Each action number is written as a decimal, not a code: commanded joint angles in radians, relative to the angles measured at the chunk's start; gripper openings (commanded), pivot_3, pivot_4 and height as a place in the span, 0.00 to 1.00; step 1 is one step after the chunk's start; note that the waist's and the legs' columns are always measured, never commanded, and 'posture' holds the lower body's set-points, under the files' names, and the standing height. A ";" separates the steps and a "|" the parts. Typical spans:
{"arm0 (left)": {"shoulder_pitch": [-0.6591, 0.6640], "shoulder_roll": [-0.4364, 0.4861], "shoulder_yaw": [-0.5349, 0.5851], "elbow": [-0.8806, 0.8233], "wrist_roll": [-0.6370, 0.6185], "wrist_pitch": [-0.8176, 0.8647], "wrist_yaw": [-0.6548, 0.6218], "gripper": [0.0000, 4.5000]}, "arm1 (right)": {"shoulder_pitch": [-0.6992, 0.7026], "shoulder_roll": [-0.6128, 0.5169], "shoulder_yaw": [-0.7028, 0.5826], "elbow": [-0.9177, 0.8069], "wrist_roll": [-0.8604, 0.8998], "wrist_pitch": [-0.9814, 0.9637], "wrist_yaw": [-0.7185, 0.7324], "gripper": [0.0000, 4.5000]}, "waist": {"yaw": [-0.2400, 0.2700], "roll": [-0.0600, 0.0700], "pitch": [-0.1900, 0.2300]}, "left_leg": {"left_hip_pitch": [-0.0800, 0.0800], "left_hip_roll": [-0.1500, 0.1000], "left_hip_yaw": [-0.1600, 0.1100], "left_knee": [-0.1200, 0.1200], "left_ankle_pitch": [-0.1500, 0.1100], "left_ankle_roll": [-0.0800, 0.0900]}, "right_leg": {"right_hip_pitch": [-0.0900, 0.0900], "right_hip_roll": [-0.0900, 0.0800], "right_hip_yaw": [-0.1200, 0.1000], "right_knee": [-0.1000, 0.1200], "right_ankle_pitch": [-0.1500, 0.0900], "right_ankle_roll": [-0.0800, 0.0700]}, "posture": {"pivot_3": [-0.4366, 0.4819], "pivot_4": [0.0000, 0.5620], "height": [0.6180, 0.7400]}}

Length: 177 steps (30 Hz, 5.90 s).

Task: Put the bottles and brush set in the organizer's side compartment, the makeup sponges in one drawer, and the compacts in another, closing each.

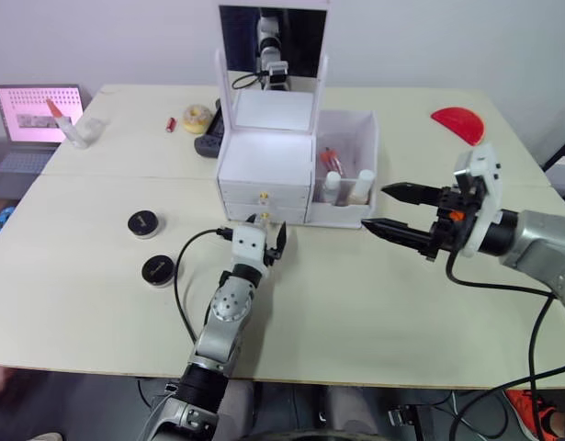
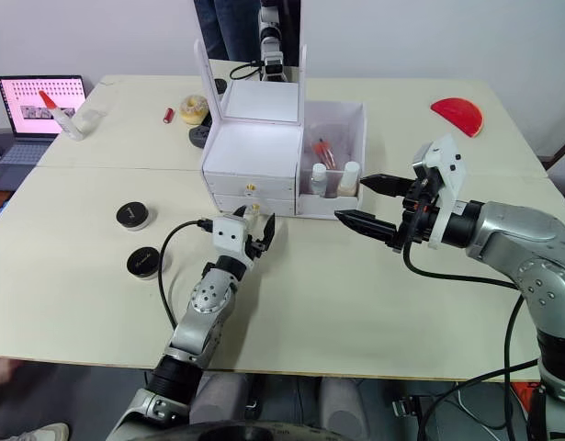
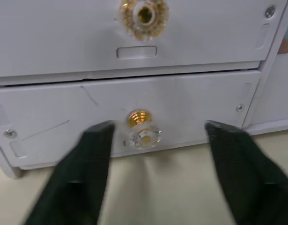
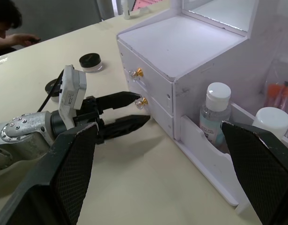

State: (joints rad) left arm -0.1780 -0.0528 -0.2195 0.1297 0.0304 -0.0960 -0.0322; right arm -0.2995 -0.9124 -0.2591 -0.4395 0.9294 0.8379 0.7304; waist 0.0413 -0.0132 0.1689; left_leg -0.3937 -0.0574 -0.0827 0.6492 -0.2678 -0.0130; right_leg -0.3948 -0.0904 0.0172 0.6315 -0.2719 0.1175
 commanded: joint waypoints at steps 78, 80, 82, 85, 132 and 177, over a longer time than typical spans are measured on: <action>0.472 0.979 0.819 -0.274 -0.680 0.454 -0.991 0.99 | 0.654 0.057 -0.576 -0.067 -0.139 -0.141 0.168 1.00 | -0.005 0.007 0.002 | -0.011 0.001 0.000 0.001 -0.001 0.001 | -0.009 0.000 -0.002 -0.002 -0.002 -0.005 | 0.48 0.27 1.00; 0.440 1.012 0.832 -0.139 -0.643 0.417 -1.036 0.99 | 0.736 0.084 -0.627 -0.038 -0.178 -0.187 0.202 1.00 | -0.010 0.007 0.002 | -0.009 0.001 0.003 0.000 -0.001 0.001 | -0.008 0.000 0.001 -0.002 -0.002 -0.005 | 0.48 0.27 1.00; 0.385 1.043 0.834 0.005 -0.602 0.369 -1.056 0.99 | 0.799 0.114 -0.669 0.004 -0.220 -0.232 0.216 1.00 | -0.014 0.006 0.002 | -0.008 0.001 0.003 -0.001 -0.001 0.001 | -0.008 0.000 0.002 -0.002 -0.002 -0.005 | 0.48 0.27 1.00; 0.316 1.076 0.831 0.169 -0.564 0.312 -1.089 0.99 | 0.863 0.153 -0.730 0.065 -0.260 -0.294 0.227 1.00 | -0.026 0.006 0.002 | -0.008 0.002 0.003 -0.002 -0.001 0.001 | -0.008 -0.002 0.002 -0.002 -0.002 -0.005 | 0.48 0.27 1.00; 0.456 0.569 0.609 -0.394 -0.466 0.398 -0.642 0.99 | 0.109 0.039 0.004 -0.323 0.139 -0.058 -0.200 1.00 | -0.004 0.003 -0.001 | -0.011 0.001 0.001 0.001 -0.001 0.001 | -0.011 -0.005 0.003 -0.001 0.000 -0.003 | 0.48 0.27 1.00; 0.337 0.619 0.549 -0.291 -0.410 0.320 -0.675 0.99 | 0.037 0.063 0.039 -0.283 0.077 -0.060 -0.144 1.00 | -0.004 0.003 -0.001 | -0.011 0.001 0.001 0.001 -0.001 0.001 | -0.011 -0.005 0.003 -0.001 0.001 -0.003 | 0.48 0.27 1.00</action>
State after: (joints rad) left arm 0.1704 0.5617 0.3251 -0.1523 -0.3806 0.2463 -0.7121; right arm -0.2583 -0.8487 -0.1926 -0.6991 0.9961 0.7876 0.5924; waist 0.0368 -0.0098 0.1680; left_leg -0.4047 -0.0567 -0.0814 0.6500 -0.2684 -0.0123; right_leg -0.4060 -0.0954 0.0198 0.6302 -0.2713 0.1151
